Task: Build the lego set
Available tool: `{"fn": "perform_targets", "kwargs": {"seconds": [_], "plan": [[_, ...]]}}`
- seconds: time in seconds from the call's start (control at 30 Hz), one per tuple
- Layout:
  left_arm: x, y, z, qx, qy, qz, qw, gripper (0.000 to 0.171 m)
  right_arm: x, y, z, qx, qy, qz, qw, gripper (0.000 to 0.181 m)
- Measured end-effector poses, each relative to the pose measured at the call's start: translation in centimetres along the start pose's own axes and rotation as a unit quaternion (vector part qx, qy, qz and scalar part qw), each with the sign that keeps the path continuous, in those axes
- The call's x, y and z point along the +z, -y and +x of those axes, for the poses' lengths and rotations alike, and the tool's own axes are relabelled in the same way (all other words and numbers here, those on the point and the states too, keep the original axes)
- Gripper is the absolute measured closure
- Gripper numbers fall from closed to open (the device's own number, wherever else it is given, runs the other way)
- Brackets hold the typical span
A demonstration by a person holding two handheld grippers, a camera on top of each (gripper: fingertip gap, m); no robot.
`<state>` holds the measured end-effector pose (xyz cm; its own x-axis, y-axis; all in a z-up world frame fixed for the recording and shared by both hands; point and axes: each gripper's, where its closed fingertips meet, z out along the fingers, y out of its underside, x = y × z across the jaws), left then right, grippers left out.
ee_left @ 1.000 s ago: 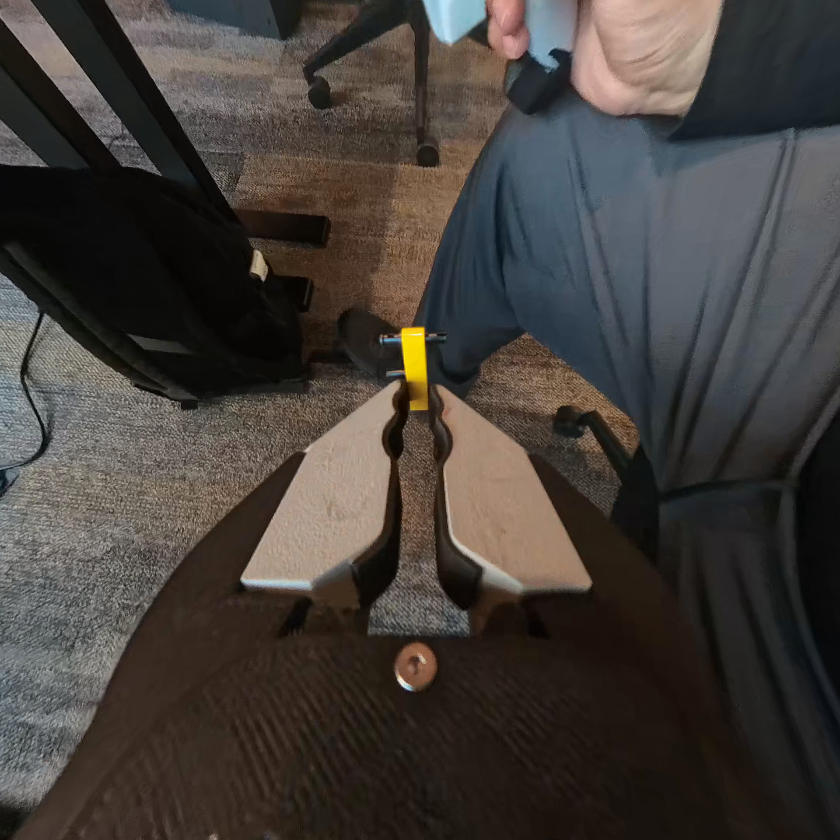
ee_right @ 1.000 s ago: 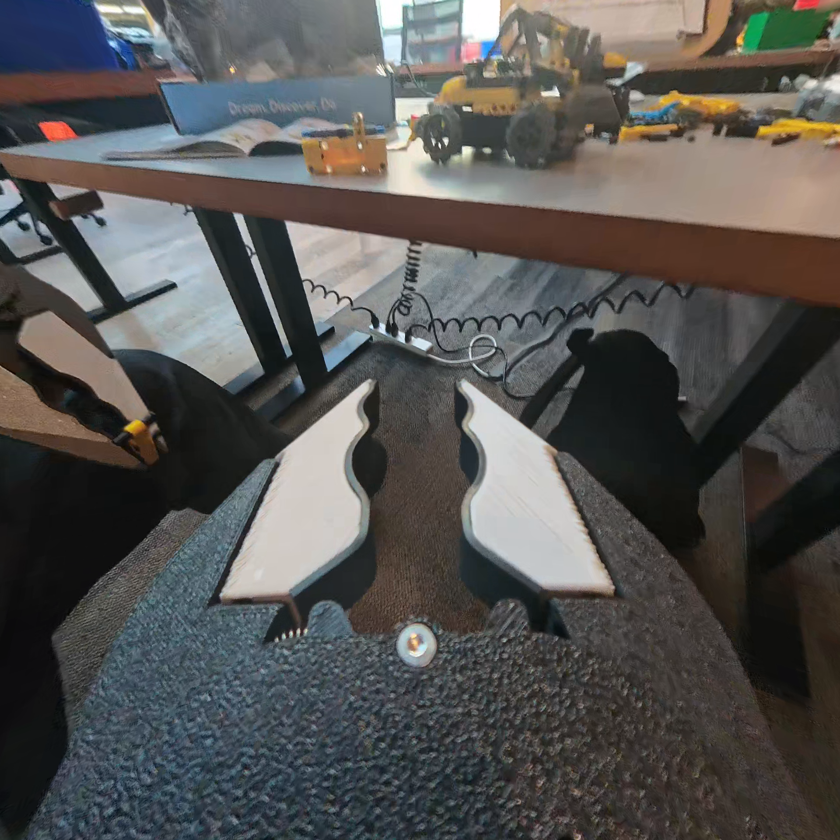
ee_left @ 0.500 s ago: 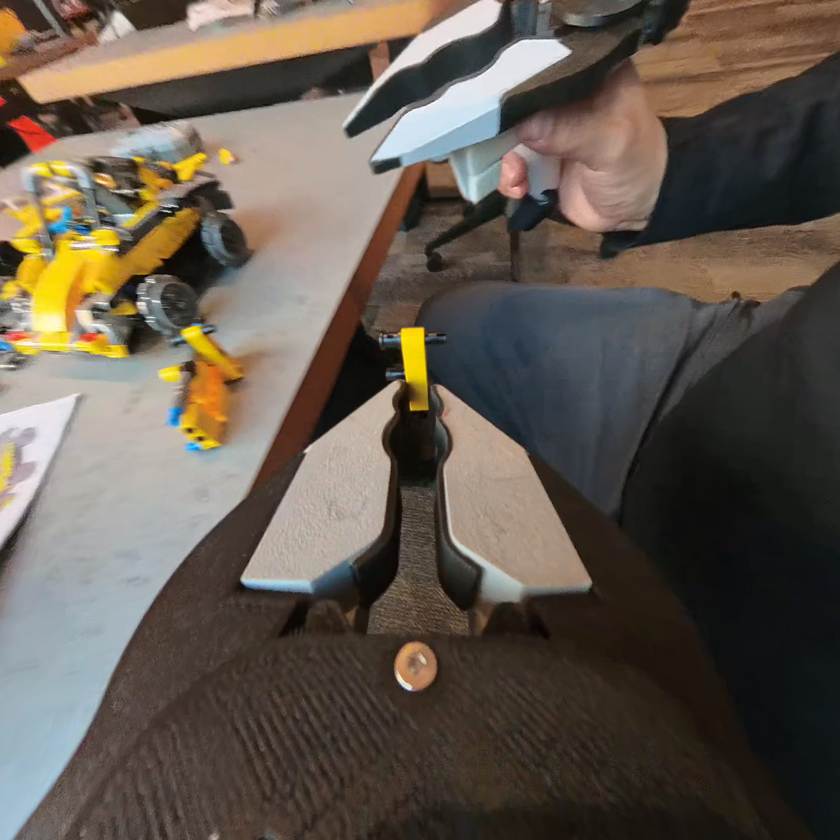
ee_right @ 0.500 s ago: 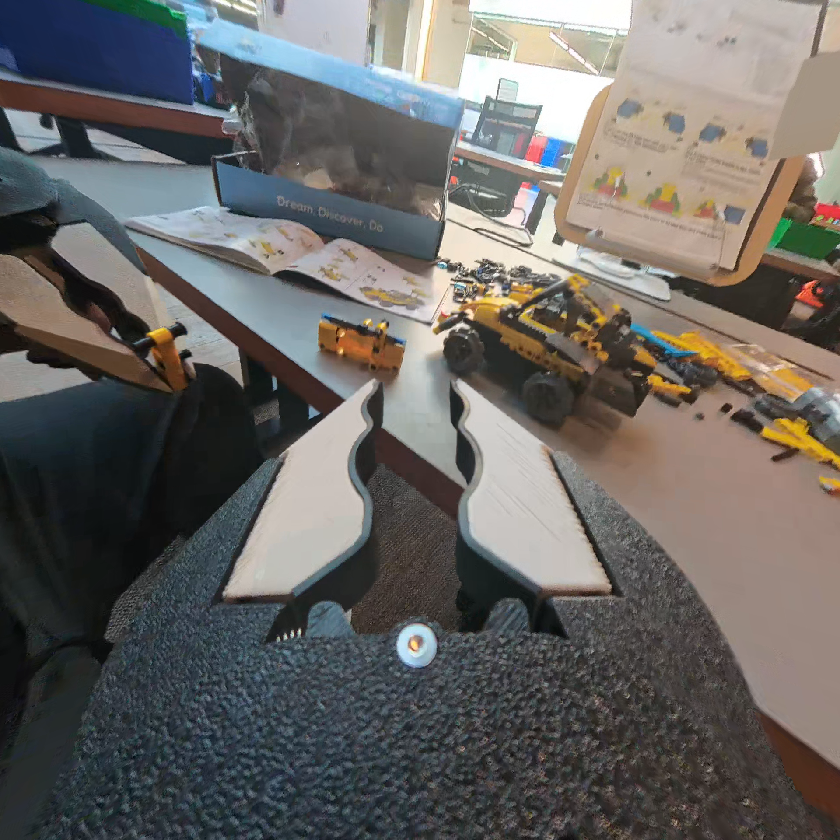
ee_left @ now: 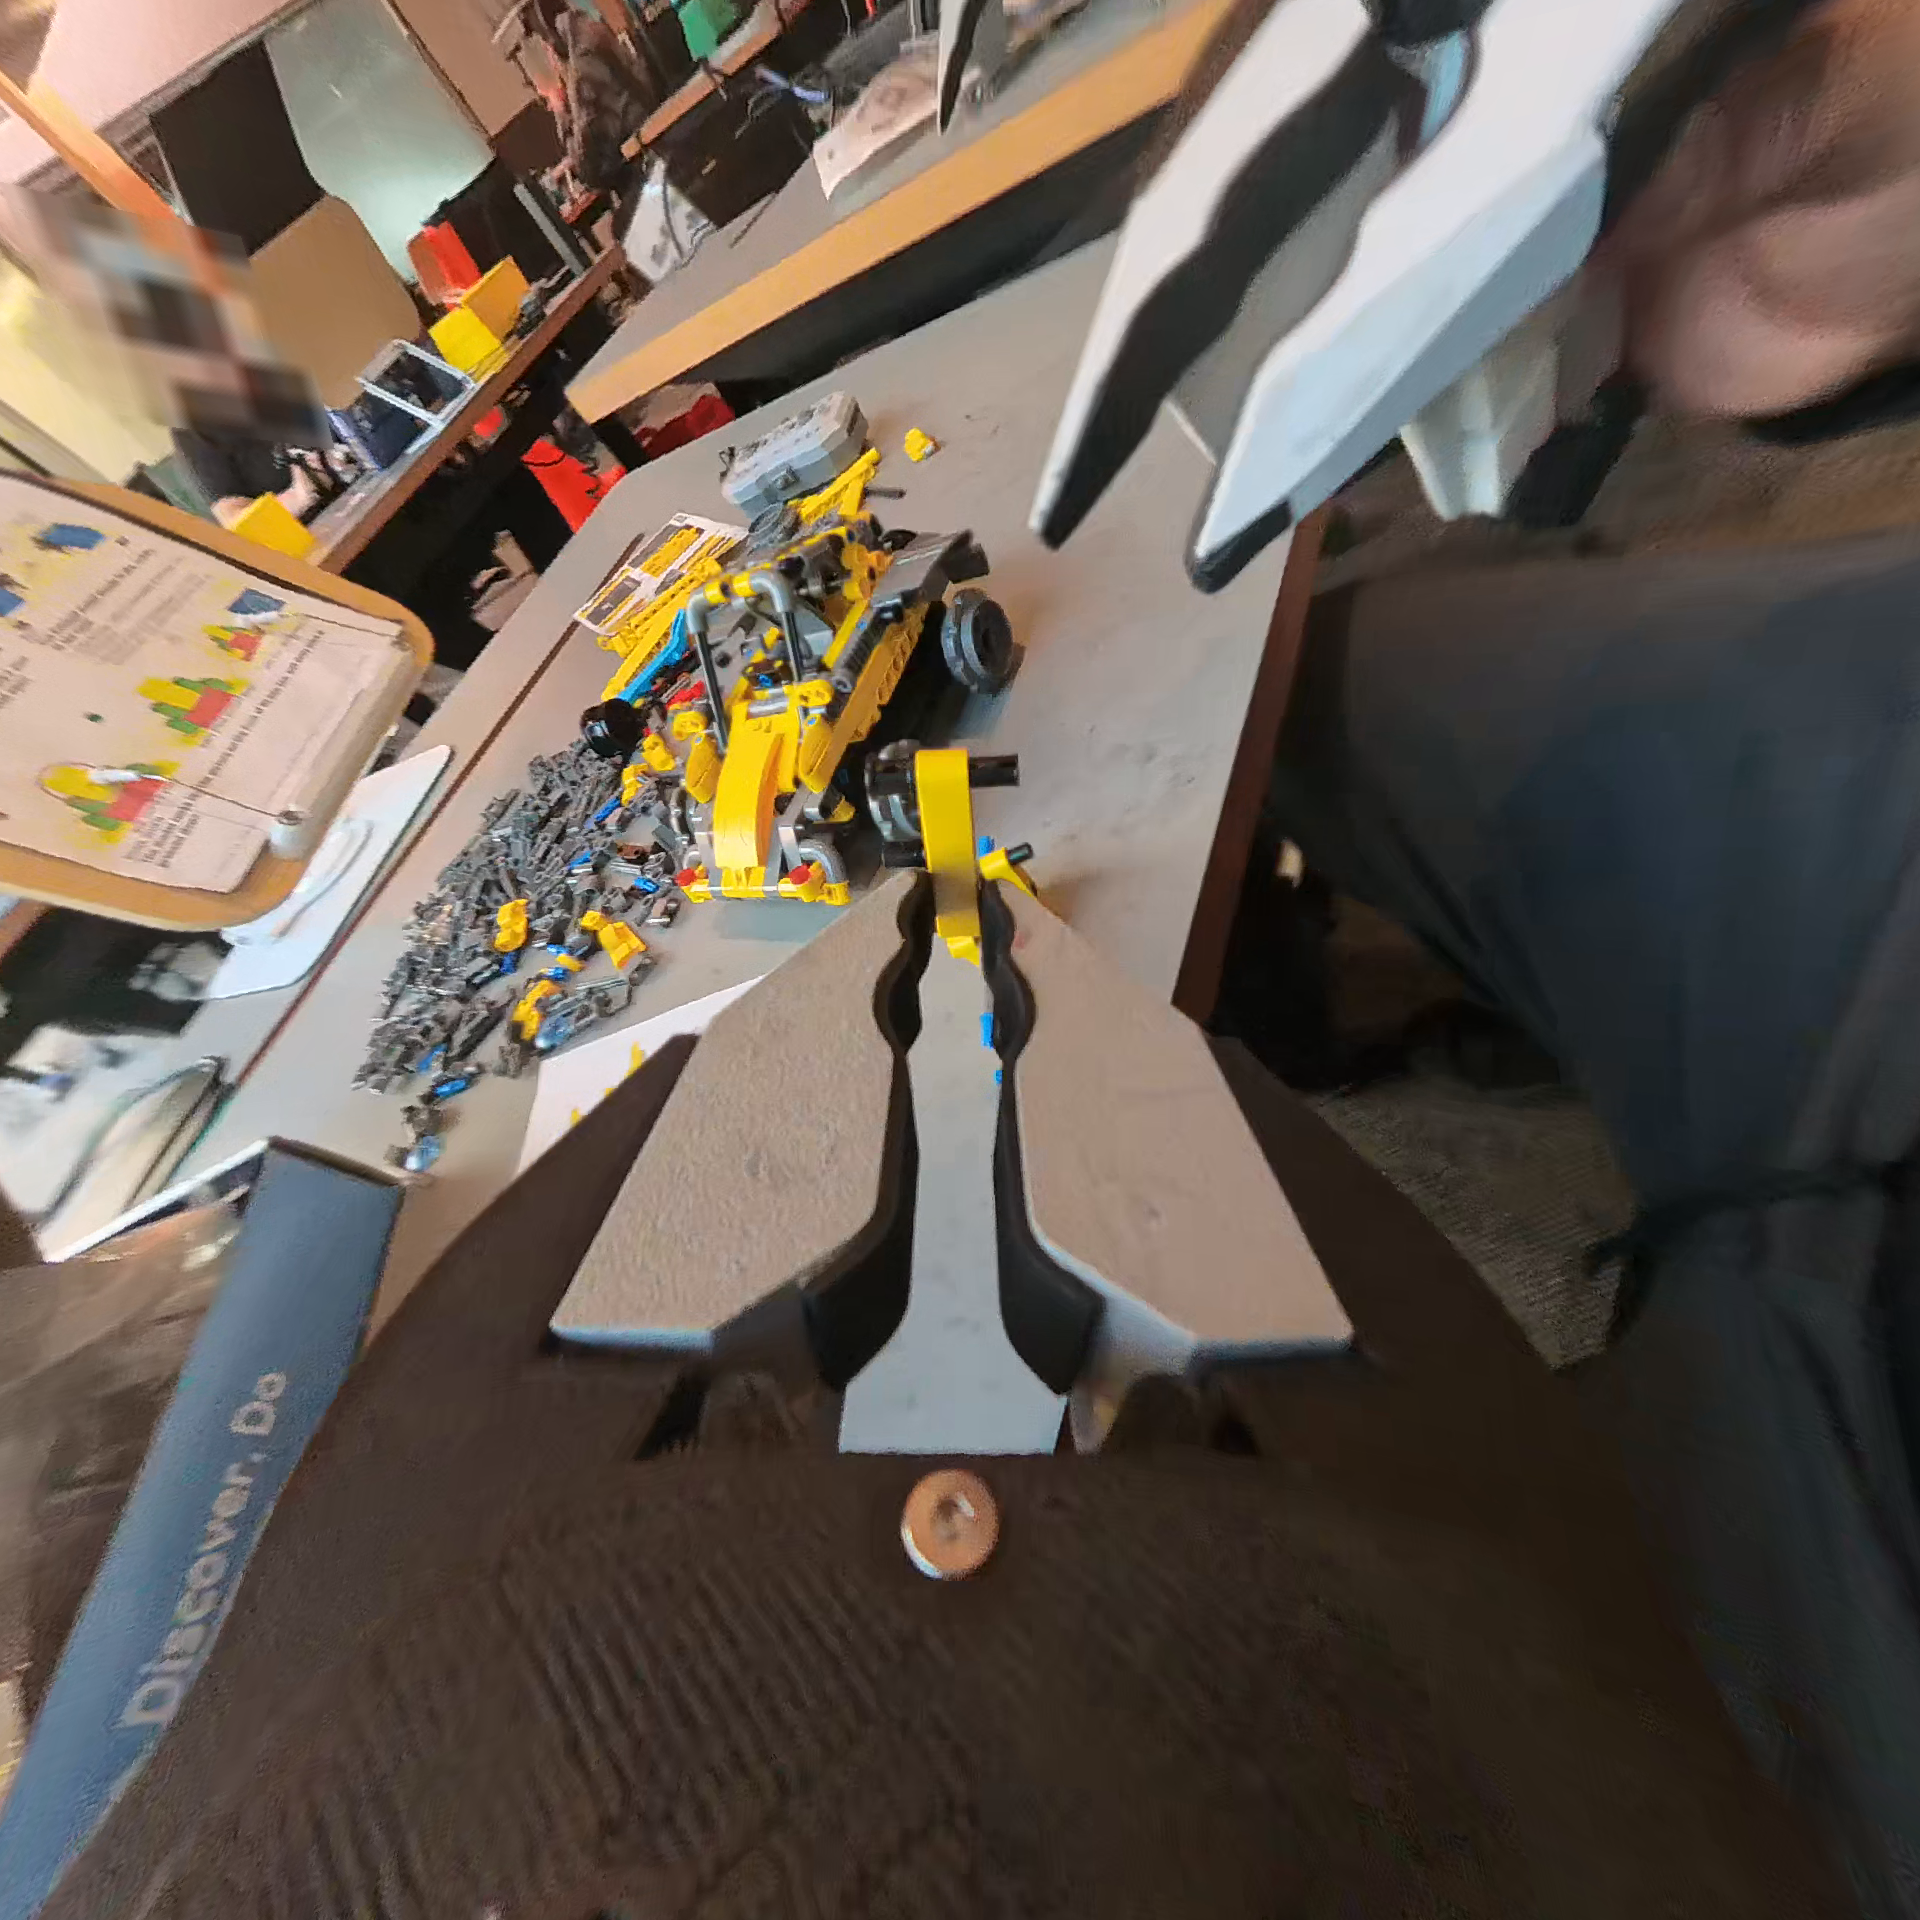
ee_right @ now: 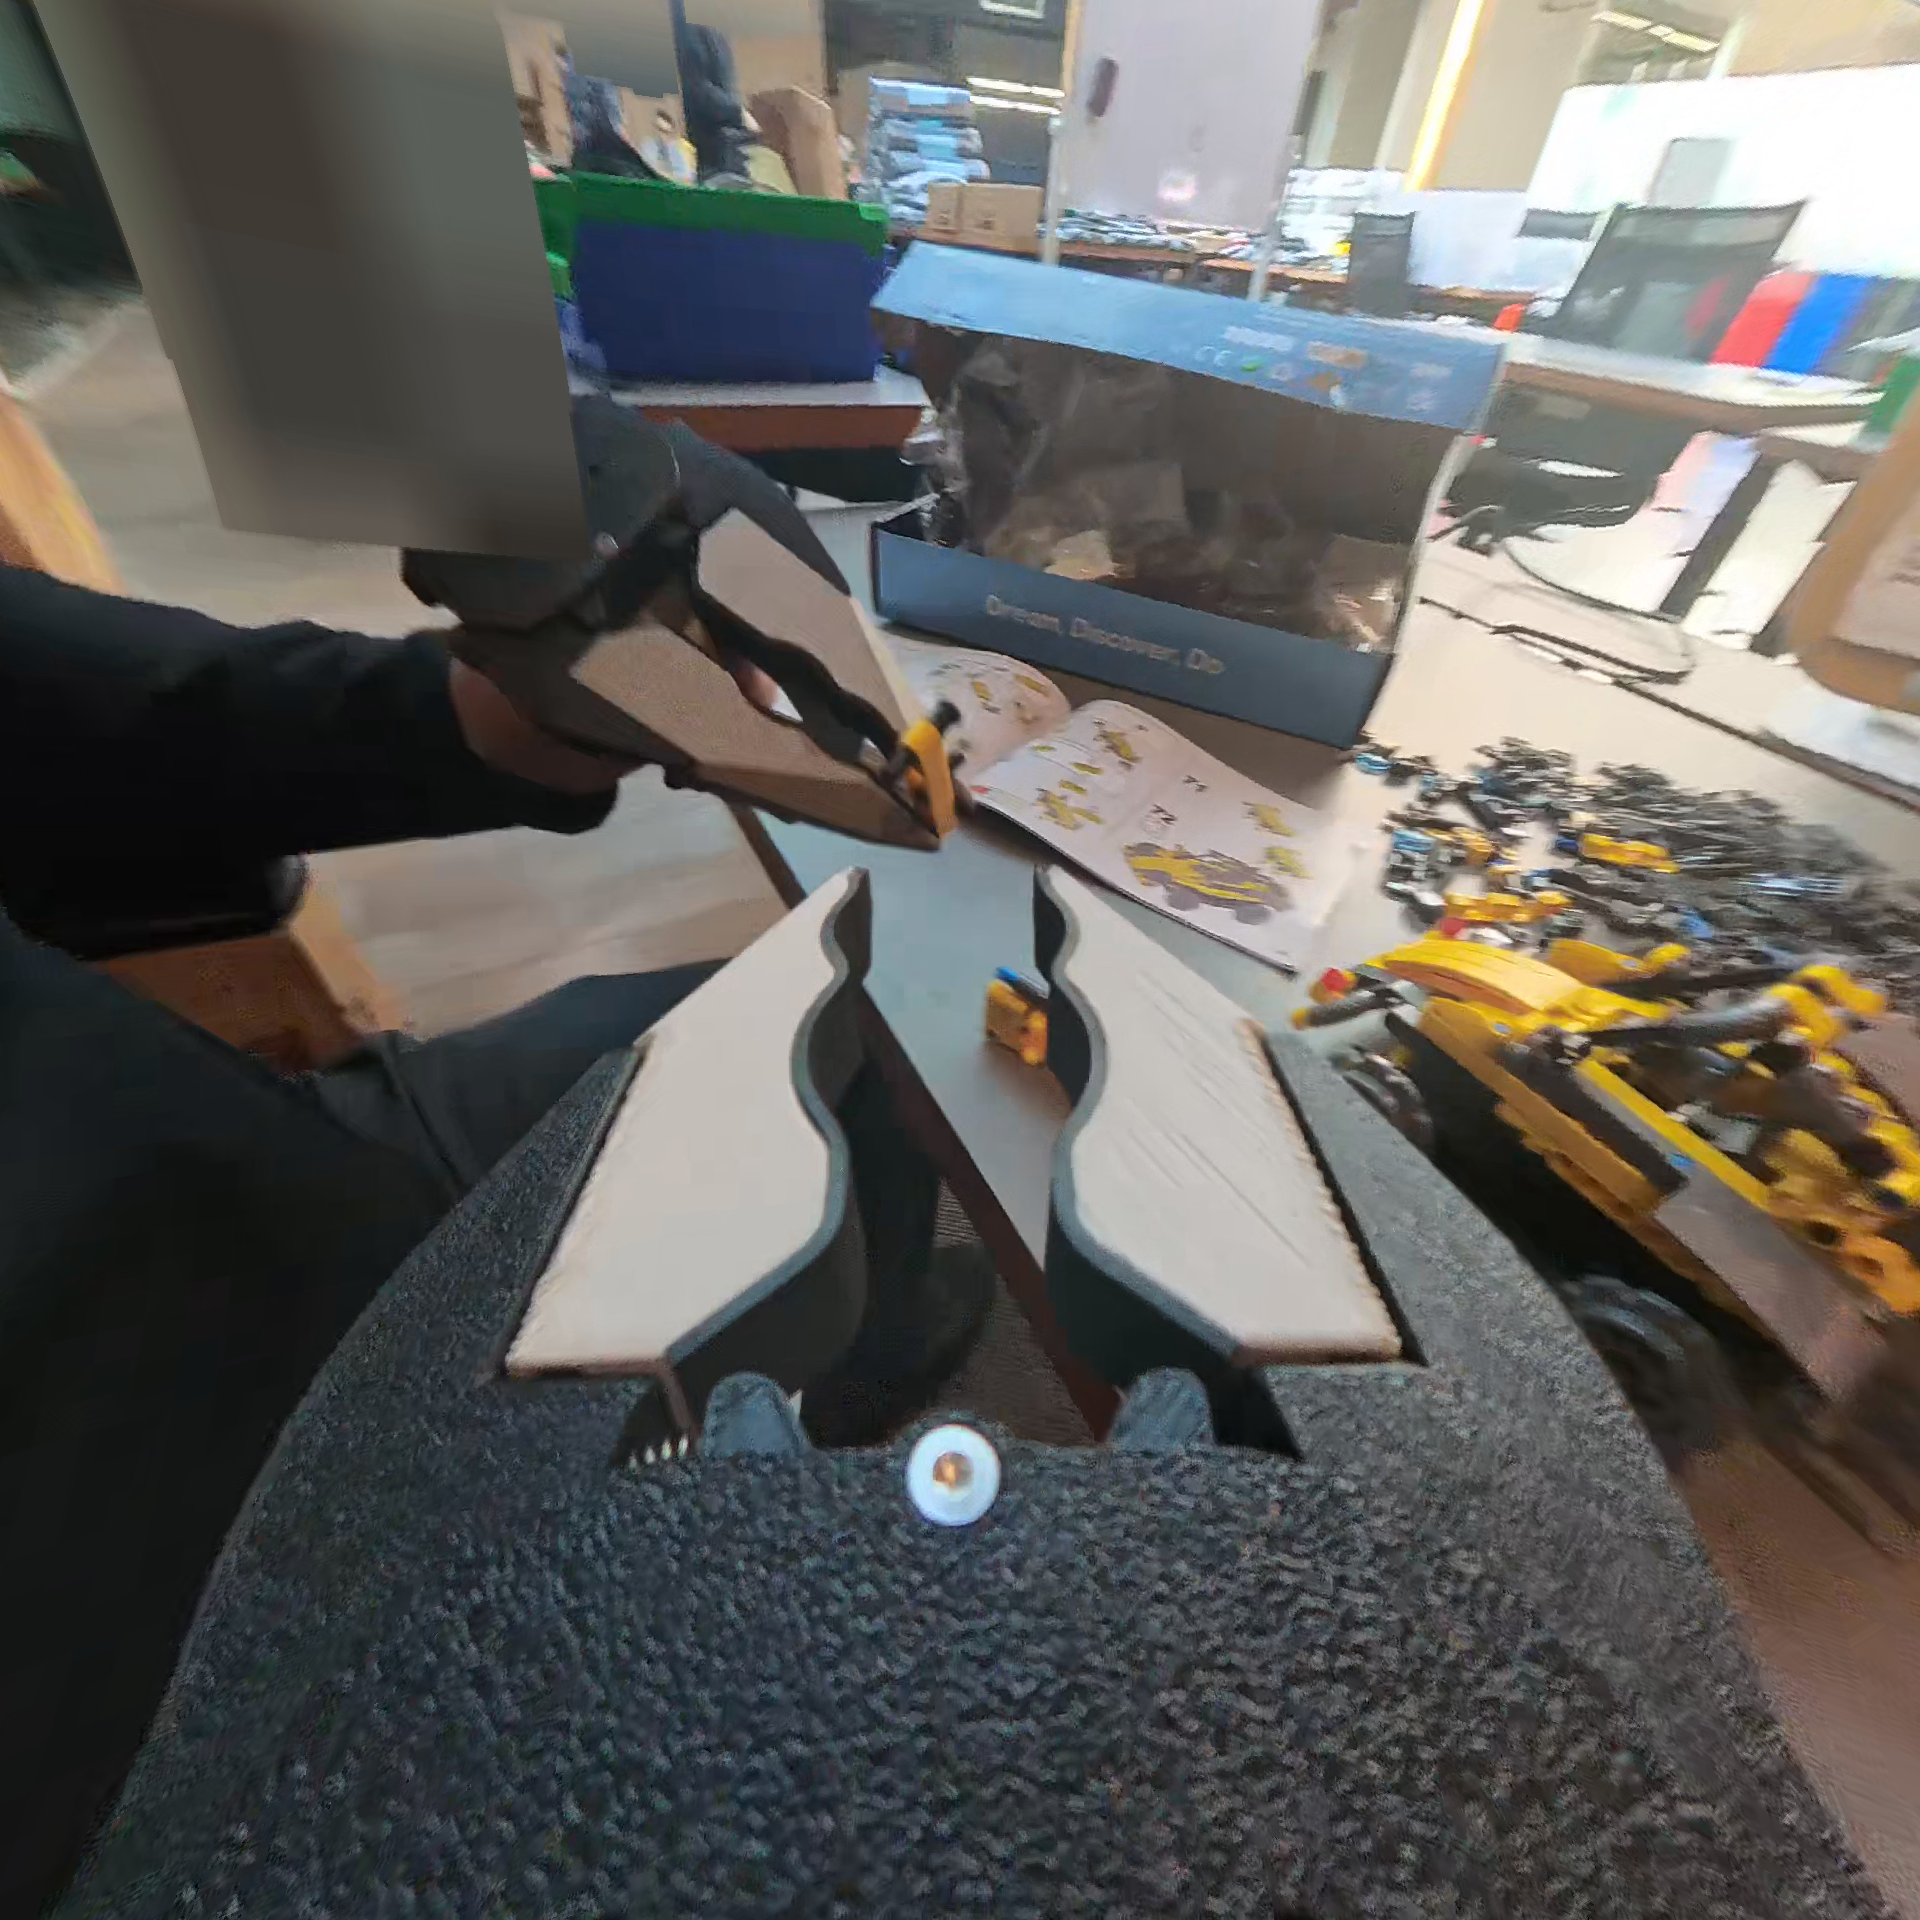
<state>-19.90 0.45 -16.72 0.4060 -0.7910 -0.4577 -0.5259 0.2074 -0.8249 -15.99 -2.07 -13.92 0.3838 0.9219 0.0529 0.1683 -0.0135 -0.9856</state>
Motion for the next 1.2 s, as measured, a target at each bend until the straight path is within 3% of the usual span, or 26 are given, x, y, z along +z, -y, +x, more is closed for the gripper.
{"fn": "perform_targets", "kwargs": {"seconds": [0.13,0.3,0.5,0.7,0.77,0.87,1.2], "plan": [[0.6,0.7,1.3,0.055,0.04,-0.039,0.997,0.166,0.1,0.5,-1.9,0.044,0.059,0.005,0.997,0.148],[0.3,3.7,2.1,0.12,0.072,-0.063,0.988,0.166,-1.1,0.8,-1.9,0.088,0.051,-0.01,0.995,0.148],[0.3,7.7,1.8,0.094,0.112,-0.065,0.987,0.166,-4.3,3.5,-1.2,0.08,0.022,0.0,0.997,0.146],[1.0,5.5,2.1,-0.029,0.138,-0.083,0.987,0.166,-4.2,1.4,-1.2,0.114,-0.003,-0.017,0.993,0.149],[1.4,5.3,2.8,-0.037,0.133,-0.075,0.988,0.166,-3.7,0.8,-0.8,0.111,-0.028,-0.005,0.993,0.149],[1.9,4.7,3.5,-0.036,0.136,-0.074,0.987,0.166,-2.6,0.8,-1.6,0.133,0.0,0.019,0.991,0.145],[2.2,1.8,3.8,-0.071,0.131,-0.058,0.987,0.166,0.7,-2.0,-0.4,0.169,0.001,0.005,0.986,0.173]]}}
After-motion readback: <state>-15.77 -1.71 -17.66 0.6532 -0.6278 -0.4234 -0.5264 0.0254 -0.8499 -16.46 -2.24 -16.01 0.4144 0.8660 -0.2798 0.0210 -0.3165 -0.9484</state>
